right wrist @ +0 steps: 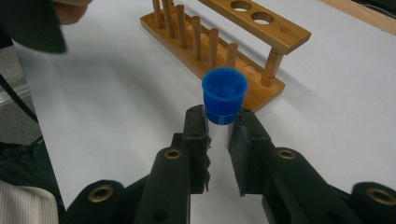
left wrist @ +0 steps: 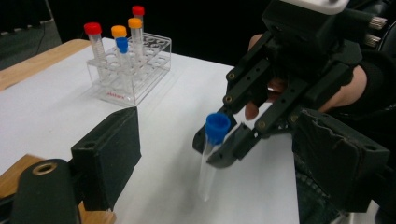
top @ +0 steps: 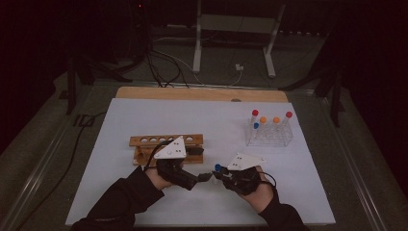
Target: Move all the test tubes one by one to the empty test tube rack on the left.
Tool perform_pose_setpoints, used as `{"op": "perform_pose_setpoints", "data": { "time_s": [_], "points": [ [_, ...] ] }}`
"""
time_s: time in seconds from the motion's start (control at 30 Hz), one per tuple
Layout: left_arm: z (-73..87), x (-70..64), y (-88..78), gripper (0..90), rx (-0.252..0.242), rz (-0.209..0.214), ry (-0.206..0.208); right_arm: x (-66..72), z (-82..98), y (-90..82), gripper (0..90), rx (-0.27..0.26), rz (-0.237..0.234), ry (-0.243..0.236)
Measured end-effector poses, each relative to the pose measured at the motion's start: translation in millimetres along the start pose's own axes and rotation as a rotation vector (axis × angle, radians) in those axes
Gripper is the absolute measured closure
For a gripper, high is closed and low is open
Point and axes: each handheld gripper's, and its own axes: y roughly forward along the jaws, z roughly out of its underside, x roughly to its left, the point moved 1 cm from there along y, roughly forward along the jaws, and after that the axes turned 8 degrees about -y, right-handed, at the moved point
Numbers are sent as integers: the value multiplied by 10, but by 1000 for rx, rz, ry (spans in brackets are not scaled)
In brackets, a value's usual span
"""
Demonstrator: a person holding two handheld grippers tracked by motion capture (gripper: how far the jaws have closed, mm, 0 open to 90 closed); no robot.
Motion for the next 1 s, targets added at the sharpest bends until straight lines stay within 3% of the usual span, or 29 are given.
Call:
{"op": "perform_pose_setpoints", "data": {
  "time_s": [0.17,0.4,1.0],
  "points": [
    [-25,-28,91,267,-4,8,15,5,-4,2,765,-2,-6,1],
    [-19,-38,194,464,8,9,41,15,-10,-3,765,-5,-9,-2],
    [45,-49,305,727,42,-10,90,19,-20,-15,764,-6,-12,-3]
  ]
}}
